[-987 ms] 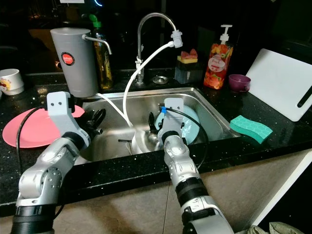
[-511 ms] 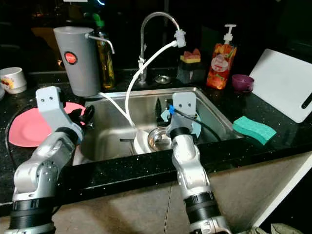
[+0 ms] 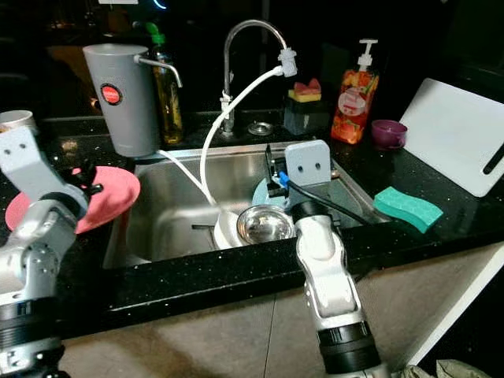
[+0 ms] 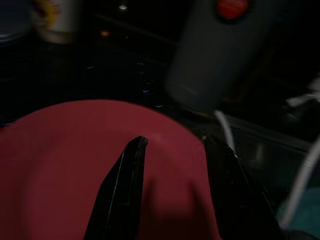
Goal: Kitchen organization
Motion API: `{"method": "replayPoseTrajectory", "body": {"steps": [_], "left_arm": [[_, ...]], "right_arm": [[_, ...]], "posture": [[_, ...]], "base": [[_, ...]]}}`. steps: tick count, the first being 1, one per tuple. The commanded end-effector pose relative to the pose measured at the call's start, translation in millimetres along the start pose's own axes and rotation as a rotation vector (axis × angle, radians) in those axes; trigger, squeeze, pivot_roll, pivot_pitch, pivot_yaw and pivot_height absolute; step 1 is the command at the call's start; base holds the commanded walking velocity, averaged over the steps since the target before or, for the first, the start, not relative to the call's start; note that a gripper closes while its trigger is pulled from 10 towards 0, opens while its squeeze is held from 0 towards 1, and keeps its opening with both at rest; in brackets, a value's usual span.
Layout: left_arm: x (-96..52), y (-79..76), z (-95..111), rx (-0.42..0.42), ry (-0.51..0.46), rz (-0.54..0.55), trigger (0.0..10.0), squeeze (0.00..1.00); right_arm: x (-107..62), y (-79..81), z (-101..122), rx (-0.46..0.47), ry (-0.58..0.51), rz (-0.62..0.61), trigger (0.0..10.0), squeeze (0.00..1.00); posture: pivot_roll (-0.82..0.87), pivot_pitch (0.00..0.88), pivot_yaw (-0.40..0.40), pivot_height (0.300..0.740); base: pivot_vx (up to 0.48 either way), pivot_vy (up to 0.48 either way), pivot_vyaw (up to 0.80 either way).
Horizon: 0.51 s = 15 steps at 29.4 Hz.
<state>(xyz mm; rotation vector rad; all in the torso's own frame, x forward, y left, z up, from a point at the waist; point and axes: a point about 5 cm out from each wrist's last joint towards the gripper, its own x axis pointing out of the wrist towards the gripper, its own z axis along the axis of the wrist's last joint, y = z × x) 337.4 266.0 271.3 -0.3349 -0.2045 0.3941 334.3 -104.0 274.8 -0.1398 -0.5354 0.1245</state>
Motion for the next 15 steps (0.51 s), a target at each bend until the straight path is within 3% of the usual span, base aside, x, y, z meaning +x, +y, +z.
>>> {"method": "replayPoseTrajectory", "body": {"steps": [1,2,4,15], "left_arm": [[5.8,22.0,5.2,-0.01,0.008,0.133,10.0,0.0],[6.5,29.6,5.2,-0.006,0.011,0.174,10.0,0.0],[6.3,35.5,4.5,-0.003,0.014,0.2,10.0,0.0],[7.5,39.9,3.6,0.015,0.02,0.211,10.0,0.0]], "right_arm": [[-1.9,2.4,-7.1,0.167,0.091,0.035,10.0,0.0],[-2.5,3.0,-9.5,0.246,0.126,0.045,10.0,0.0],[-3.1,0.5,-11.0,0.296,0.149,0.035,10.0,0.0],[-7.9,-20.6,-11.1,0.356,0.179,-0.052,10.0,0.0]], "posture": [[0.1,0.106,-0.049,0.74],[0.11,0.103,-0.044,0.74],[0.11,0.103,-0.044,0.74],[0.1,0.101,-0.031,0.74]], "base": [[0.0,0.0,0.0],[0.0,0.0,0.0],[0.0,0.0,0.0],[0.0,0.0,0.0]]}}
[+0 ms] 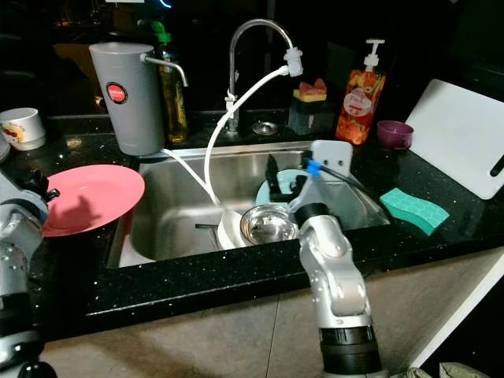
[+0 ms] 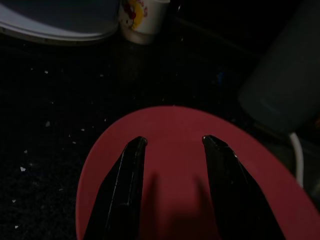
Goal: Kitchen organization
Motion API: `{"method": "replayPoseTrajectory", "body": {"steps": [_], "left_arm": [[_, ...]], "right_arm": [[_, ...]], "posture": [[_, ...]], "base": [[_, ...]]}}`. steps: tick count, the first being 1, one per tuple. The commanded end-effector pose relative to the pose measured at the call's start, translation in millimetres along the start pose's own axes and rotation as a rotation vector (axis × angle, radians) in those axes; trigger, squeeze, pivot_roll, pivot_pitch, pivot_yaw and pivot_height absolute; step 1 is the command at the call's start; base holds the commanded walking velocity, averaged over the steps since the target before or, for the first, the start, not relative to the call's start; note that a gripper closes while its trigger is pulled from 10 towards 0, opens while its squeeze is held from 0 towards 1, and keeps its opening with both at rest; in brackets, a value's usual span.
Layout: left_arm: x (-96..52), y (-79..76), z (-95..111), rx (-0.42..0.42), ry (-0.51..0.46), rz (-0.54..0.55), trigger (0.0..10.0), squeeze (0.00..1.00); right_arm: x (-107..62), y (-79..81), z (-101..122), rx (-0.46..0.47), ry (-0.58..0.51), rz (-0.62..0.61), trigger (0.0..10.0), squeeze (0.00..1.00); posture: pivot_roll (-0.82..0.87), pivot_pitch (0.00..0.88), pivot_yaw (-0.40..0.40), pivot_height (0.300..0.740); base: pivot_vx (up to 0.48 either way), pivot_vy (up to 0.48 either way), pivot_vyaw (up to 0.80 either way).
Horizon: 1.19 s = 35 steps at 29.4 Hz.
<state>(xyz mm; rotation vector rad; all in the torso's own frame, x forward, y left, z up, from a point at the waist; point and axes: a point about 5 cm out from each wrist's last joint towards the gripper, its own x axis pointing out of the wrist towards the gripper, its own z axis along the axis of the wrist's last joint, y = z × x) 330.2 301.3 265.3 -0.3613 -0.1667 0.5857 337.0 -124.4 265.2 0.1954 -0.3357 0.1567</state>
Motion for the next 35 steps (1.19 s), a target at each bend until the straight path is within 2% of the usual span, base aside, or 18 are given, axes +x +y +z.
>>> {"method": "replayPoseTrajectory", "body": {"steps": [1,7,8,9,13,18,24,25,31,34,35], "left_arm": [[2.0,4.3,-2.7,0.008,0.017,0.021,10.0,0.0],[5.9,7.3,-1.5,-0.062,0.052,0.054,10.0,0.0],[6.3,8.0,-0.3,-0.063,0.052,0.056,10.0,0.18],[6.5,8.8,1.0,-0.068,0.052,0.056,10.0,1.0],[7.0,14.0,5.9,-0.063,0.045,0.077,10.0,1.0],[8.4,28.9,2.8,-0.047,0.082,0.149,10.0,1.0],[9.4,36.7,3.0,-0.096,0.101,0.181,10.0,1.0],[9.8,38.8,3.4,-0.11,0.108,0.193,10.0,0.0],[11.5,52.0,3.3,-0.125,0.128,0.247,10.0,0.0],[11.9,55.8,-7.4,-0.201,0.197,0.237,10.0,0.0],[11.9,55.8,-7.4,-0.201,0.197,0.237,10.0,0.0]], "right_arm": [[-2.7,-2.8,1.7,0.017,0.008,-0.006,10.0,0.0],[-3.6,-5.9,0.5,0.016,0.024,-0.014,10.0,0.0],[-3.5,-6.1,0.5,0.016,0.024,-0.015,10.0,0.0],[-3.4,-6.3,0.4,0.015,0.024,-0.016,10.0,0.0],[-2.7,-6.5,0.3,0.017,0.027,-0.017,10.0,0.0],[-2.1,-5.3,-1.0,0.021,0.039,-0.016,10.0,0.0],[-1.9,-5.6,-2.3,0.022,0.047,-0.016,10.0,0.0],[-1.8,-5.6,-2.5,0.023,0.048,-0.016,10.0,0.0],[-0.7,-3.8,-4.8,0.02,0.061,0.001,10.0,0.0],[-0.6,-2.2,-5.3,0.018,0.064,0.007,10.0,0.0],[-0.6,-2.2,-5.3,0.018,0.064,0.007,10.0,0.0]], "posture": [[0.1,0.102,-0.03,0.74],[0.1,0.101,-0.028,0.74],[0.1,0.101,-0.028,0.74],[0.1,0.101,-0.028,0.74],[0.1,0.101,-0.028,0.74],[0.11,0.1,-0.033,0.74],[0.11,0.1,-0.035,0.74],[0.11,0.1,-0.035,0.74],[0.11,0.099,-0.035,0.74],[0.11,0.099,-0.036,0.74],[0.11,0.099,-0.036,0.74]], "base": [[0.0,0.0,0.0],[0.0,0.0,0.0],[0.0,0.0,0.0],[0.0,0.0,0.0],[0.0,0.0,0.0],[0.0,0.0,0.0],[0.0,0.0,0.0],[0.0,0.0,0.0],[0.0,0.0,0.0],[0.0,0.0,0.0],[0.0,0.0,0.0]]}}
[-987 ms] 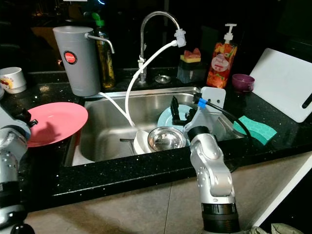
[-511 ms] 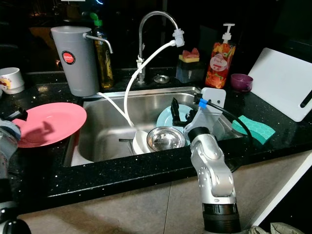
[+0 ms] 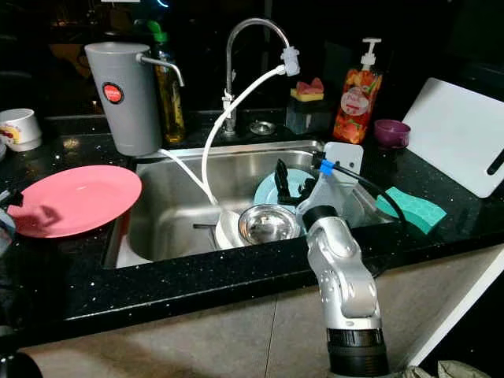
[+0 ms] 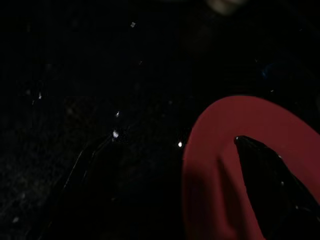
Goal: Kitchen organization
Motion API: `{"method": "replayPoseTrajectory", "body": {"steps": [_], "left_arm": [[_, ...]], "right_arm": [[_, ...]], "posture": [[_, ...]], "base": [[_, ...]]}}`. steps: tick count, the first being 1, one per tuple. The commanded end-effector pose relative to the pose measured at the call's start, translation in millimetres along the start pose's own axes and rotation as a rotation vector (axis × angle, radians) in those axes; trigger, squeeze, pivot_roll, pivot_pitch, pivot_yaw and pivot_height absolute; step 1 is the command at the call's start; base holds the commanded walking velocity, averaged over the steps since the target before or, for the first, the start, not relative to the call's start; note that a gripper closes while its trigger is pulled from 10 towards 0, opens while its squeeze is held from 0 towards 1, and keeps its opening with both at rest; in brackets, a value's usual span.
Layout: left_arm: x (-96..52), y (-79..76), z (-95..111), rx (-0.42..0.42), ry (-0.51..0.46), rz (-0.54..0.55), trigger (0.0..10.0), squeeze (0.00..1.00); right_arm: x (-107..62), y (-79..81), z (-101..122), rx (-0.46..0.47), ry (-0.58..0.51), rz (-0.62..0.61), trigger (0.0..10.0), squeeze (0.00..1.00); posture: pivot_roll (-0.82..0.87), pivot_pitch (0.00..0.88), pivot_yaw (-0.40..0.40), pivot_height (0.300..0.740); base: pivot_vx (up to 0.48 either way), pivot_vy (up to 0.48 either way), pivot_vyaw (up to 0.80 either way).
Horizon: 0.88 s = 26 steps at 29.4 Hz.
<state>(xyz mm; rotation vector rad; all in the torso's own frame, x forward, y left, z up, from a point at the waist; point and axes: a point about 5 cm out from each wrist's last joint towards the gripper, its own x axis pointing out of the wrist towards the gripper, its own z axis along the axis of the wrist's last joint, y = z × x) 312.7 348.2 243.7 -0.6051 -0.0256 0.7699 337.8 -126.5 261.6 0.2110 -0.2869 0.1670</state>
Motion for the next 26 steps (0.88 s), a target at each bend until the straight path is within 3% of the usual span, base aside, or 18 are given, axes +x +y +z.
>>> {"method": "replayPoseTrajectory", "body": {"steps": [1,5,9,11,12,13,14,15,17,18,26], "left_arm": [[3.1,2.7,-10.3,-0.048,0.086,-0.016,10.0,0.0],[2.4,-2.3,-25.5,-0.13,0.194,-0.111,10.0,0.0],[1.5,-4.4,-29.7,-0.137,0.219,-0.141,10.0,0.0],[0.7,-6.6,-33.7,-0.14,0.241,-0.166,8.9,0.0],[0.7,-6.6,-33.7,-0.14,0.241,-0.166,8.9,0.0],[0.5,-7.8,-36.2,-0.14,0.256,-0.177,4.7,0.0],[0.6,-7.8,-36.7,-0.14,0.261,-0.178,4.7,0.0],[0.9,-7.2,-38.0,-0.138,0.269,-0.174,3.2,0.0],[1.2,-6.7,-39.0,-0.137,0.274,-0.171,3.2,0.0],[1.4,-5.8,-40.8,-0.135,0.283,-0.168,0.0,0.0],[1.2,-2.5,-48.5,-0.167,0.309,-0.168,0.0,0.0]], "right_arm": [[0.3,0.9,-2.2,-0.003,0.017,0.006,10.0,0.0],[0.6,1.3,-1.1,-0.007,0.015,0.012,10.0,0.0],[0.8,0.9,-0.6,-0.007,0.014,0.013,10.0,0.0],[1.4,1.1,0.1,-0.008,0.012,0.015,10.0,0.0],[1.4,1.1,0.1,-0.008,0.012,0.015,10.0,0.0],[1.9,2.2,0.5,-0.008,0.01,0.019,10.0,0.0],[2.0,2.7,0.5,-0.008,0.009,0.02,10.0,0.0],[2.2,3.2,0.4,-0.007,0.009,0.021,10.0,0.0],[2.3,3.5,0.4,-0.007,0.009,0.022,10.0,0.0],[2.3,3.7,0.3,-0.007,0.009,0.023,10.0,0.0],[2.2,3.8,0.1,-0.011,0.011,0.026,10.0,0.0]], "posture": [[0.11,0.097,-0.039,0.74],[0.11,0.095,-0.043,0.74],[0.11,0.093,-0.046,0.74],[0.11,0.089,-0.046,0.74],[0.11,0.089,-0.046,0.74],[0.11,0.089,-0.046,0.74],[0.11,0.089,-0.046,0.74],[0.11,0.085,-0.046,0.74],[0.11,0.085,-0.046,0.74],[0.11,0.085,-0.046,0.74],[0.11,0.085,-0.046,0.74]], "base": [[0.0,0.0,0.0],[0.0,0.0,0.0],[0.0,0.0,0.0],[0.0,0.0,0.0],[0.0,0.0,0.0],[0.0,0.0,0.0],[0.0,0.0,0.0],[0.0,0.0,0.0],[0.0,0.0,0.0],[0.0,0.0,0.0],[0.0,0.0,0.0]]}}
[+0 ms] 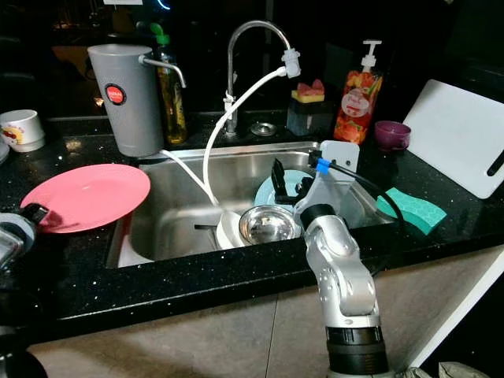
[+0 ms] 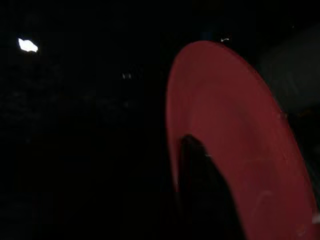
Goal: Kitchen organization
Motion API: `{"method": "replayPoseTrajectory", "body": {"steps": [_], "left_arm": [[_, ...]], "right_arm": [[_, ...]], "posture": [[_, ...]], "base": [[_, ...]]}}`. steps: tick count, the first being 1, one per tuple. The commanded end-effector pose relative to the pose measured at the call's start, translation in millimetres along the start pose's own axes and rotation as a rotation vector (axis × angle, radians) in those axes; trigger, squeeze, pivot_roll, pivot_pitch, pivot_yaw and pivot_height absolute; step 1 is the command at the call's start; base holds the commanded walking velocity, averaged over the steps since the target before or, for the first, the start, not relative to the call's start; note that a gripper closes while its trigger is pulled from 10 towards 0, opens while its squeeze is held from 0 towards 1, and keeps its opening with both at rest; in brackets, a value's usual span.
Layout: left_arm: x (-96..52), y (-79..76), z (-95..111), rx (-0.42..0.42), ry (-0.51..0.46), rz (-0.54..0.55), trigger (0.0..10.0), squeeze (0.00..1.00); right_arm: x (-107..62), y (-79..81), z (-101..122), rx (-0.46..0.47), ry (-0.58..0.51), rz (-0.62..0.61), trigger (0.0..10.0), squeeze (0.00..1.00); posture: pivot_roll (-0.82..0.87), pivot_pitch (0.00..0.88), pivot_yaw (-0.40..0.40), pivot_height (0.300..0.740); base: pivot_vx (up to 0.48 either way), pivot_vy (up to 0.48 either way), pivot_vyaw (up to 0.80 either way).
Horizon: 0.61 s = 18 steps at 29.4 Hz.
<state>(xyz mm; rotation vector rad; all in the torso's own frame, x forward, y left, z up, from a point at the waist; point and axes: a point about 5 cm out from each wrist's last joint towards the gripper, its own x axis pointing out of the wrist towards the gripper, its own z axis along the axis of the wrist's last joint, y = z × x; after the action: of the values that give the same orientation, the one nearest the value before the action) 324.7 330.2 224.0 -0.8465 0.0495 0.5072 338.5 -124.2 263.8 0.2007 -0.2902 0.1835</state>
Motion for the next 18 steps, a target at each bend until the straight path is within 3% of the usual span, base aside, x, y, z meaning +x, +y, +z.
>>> {"method": "replayPoseTrajectory", "body": {"steps": [1,2,6,10,11,12,13,15,18], "left_arm": [[3.7,8.3,-18.3,-0.008,0.076,0.03,0.0,0.0],[3.7,8.3,-18.3,-0.008,0.076,0.03,0.0,0.0],[-3.6,-11.8,-1.4,-0.073,-0.085,-0.139,0.0,0.0],[-11.4,-23.6,9.6,-0.139,-0.159,-0.253,0.0,0.0],[-15.5,-30.3,12.8,-0.146,-0.176,-0.313,1.0,0.0],[-15.5,-30.3,12.8,-0.146,-0.176,-0.313,1.0,0.0],[-19.9,-37.3,15.1,-0.152,-0.185,-0.374,10.0,0.0],[-24.4,-44.2,17.2,-0.162,-0.194,-0.432,10.0,0.0],[-43.7,-68.9,18.7,-0.162,-0.192,-0.681,10.0,0.0]], "right_arm": [[0.6,1.3,-1.2,-0.004,0.012,0.008,10.0,0.0],[0.6,1.3,-1.2,-0.004,0.012,0.008,10.0,0.0],[1.7,1.4,-1.3,-0.005,0.013,0.007,10.0,0.0],[1.9,1.4,-1.1,-0.005,0.012,0.006,10.0,0.0],[2.0,1.4,-0.9,-0.005,0.012,0.005,10.0,0.0],[2.0,1.4,-0.9,-0.005,0.012,0.005,10.0,0.0],[2.1,1.3,-0.7,-0.006,0.011,0.005,10.0,0.0],[2.2,1.3,-0.6,-0.007,0.01,0.005,10.0,0.0],[2.4,1.5,0.4,-0.014,0.007,0.007,10.0,0.0]], "posture": [[0.11,0.085,-0.046,0.74],[0.11,0.085,-0.046,0.74],[0.11,0.085,-0.046,0.74],[0.1,0.086,-0.053,0.74],[0.1,0.086,-0.053,0.74],[0.1,0.086,-0.053,0.74],[0.1,0.086,-0.053,0.74],[0.1,0.086,-0.053,0.74],[0.1,0.09,-0.056,0.74]], "base": [[0.0,0.0,0.0],[0.0,0.0,0.0],[0.0,0.0,0.0],[0.0,0.0,0.0],[0.0,0.0,0.0],[0.0,0.0,0.0],[0.0,0.0,0.0],[0.0,0.0,0.0],[0.0,0.0,0.0]]}}
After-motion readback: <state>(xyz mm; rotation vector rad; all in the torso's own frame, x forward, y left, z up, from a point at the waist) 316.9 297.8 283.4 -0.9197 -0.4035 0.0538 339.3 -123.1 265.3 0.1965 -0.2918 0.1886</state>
